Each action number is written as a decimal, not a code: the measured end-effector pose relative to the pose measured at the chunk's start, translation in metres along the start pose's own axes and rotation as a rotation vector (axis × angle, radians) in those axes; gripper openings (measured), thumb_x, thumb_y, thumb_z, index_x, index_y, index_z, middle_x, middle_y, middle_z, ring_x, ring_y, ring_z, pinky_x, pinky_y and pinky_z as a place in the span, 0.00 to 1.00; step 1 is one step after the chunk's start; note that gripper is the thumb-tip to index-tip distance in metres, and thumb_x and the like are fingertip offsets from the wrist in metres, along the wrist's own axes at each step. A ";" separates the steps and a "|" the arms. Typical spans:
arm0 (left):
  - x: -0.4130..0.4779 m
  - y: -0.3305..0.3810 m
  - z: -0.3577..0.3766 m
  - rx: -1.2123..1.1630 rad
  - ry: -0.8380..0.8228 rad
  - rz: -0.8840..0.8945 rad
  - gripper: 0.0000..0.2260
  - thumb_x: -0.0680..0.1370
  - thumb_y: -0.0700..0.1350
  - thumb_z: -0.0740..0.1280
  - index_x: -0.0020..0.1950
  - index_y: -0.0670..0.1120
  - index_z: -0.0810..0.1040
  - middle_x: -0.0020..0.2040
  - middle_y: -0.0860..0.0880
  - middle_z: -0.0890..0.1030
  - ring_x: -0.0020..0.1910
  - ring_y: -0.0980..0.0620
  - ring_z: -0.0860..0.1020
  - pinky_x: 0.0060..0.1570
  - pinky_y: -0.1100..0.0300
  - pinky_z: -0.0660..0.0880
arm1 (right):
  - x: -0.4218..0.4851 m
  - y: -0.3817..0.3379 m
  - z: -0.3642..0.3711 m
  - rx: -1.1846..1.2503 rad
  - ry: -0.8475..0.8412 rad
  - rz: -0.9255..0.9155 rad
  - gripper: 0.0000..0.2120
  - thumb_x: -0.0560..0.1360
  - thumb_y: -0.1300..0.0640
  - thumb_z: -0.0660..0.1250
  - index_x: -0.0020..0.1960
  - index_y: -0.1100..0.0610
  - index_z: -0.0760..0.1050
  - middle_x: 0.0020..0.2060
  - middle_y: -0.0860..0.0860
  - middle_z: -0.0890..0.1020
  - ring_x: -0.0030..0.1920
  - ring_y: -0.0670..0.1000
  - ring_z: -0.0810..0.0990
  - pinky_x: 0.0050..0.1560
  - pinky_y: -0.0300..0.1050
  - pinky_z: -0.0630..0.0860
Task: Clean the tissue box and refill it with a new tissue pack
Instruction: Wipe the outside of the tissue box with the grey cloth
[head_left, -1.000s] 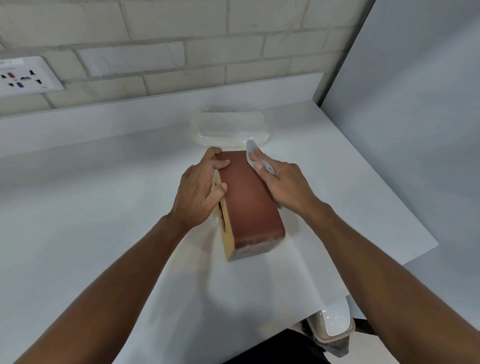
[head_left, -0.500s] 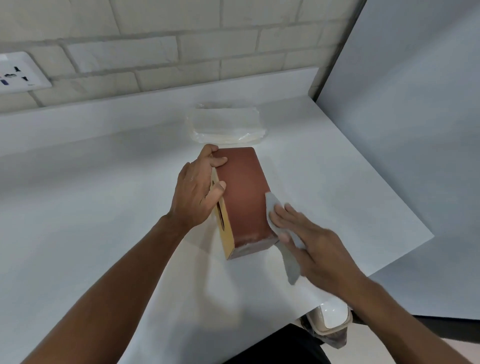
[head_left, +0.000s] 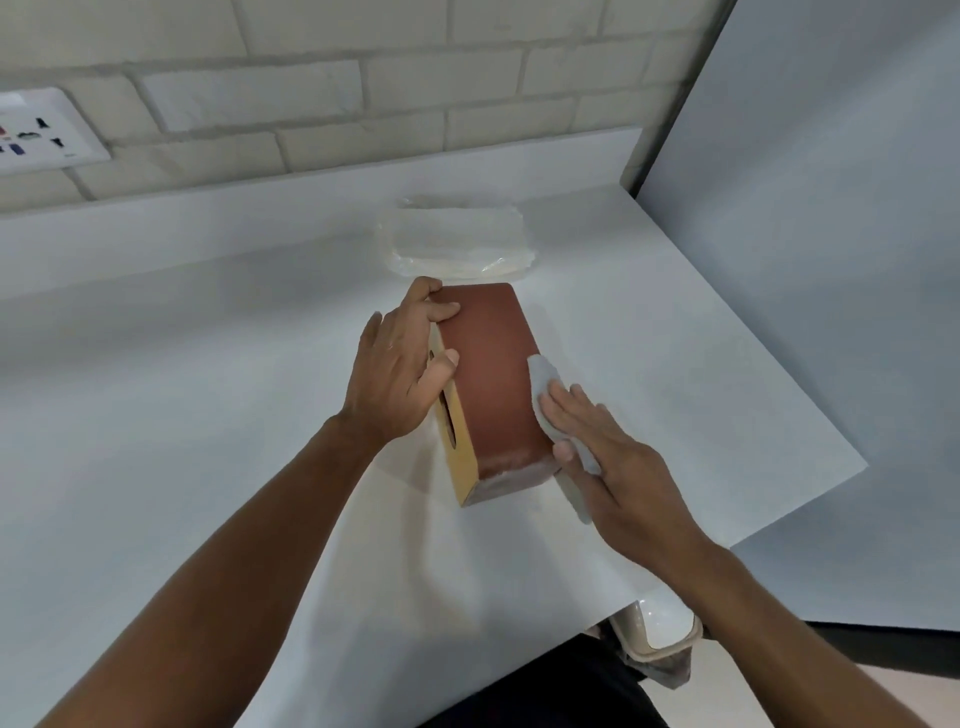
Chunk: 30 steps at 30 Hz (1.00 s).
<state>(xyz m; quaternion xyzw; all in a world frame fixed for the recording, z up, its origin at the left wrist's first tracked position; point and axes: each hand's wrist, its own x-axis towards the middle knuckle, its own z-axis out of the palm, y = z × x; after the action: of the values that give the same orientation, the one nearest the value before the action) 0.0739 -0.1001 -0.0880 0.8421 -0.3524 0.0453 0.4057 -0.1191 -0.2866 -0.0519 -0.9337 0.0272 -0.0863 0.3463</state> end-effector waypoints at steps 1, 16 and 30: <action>0.000 0.000 0.000 0.000 0.000 -0.001 0.23 0.76 0.50 0.59 0.67 0.40 0.75 0.75 0.46 0.71 0.53 0.50 0.75 0.61 0.41 0.72 | -0.007 -0.003 0.004 -0.062 0.020 -0.039 0.20 0.84 0.52 0.58 0.75 0.53 0.67 0.75 0.46 0.67 0.77 0.45 0.59 0.77 0.48 0.57; 0.001 -0.002 0.002 -0.015 0.027 -0.008 0.25 0.76 0.52 0.60 0.67 0.39 0.75 0.75 0.46 0.71 0.51 0.51 0.76 0.61 0.47 0.71 | -0.018 0.003 0.019 -0.298 0.110 -0.215 0.21 0.83 0.54 0.57 0.75 0.57 0.67 0.75 0.50 0.67 0.77 0.51 0.61 0.74 0.59 0.62; -0.002 -0.004 -0.011 -0.592 0.229 -0.401 0.26 0.85 0.59 0.50 0.84 0.54 0.59 0.82 0.57 0.63 0.81 0.55 0.63 0.81 0.45 0.59 | 0.026 -0.009 -0.038 0.641 0.378 0.416 0.15 0.80 0.37 0.58 0.56 0.39 0.81 0.44 0.45 0.86 0.39 0.44 0.84 0.30 0.40 0.75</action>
<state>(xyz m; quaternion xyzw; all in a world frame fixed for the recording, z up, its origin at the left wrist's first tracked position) 0.0776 -0.0896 -0.0839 0.7302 -0.1305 -0.0450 0.6691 -0.1003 -0.3070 -0.0143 -0.7212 0.2497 -0.1884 0.6181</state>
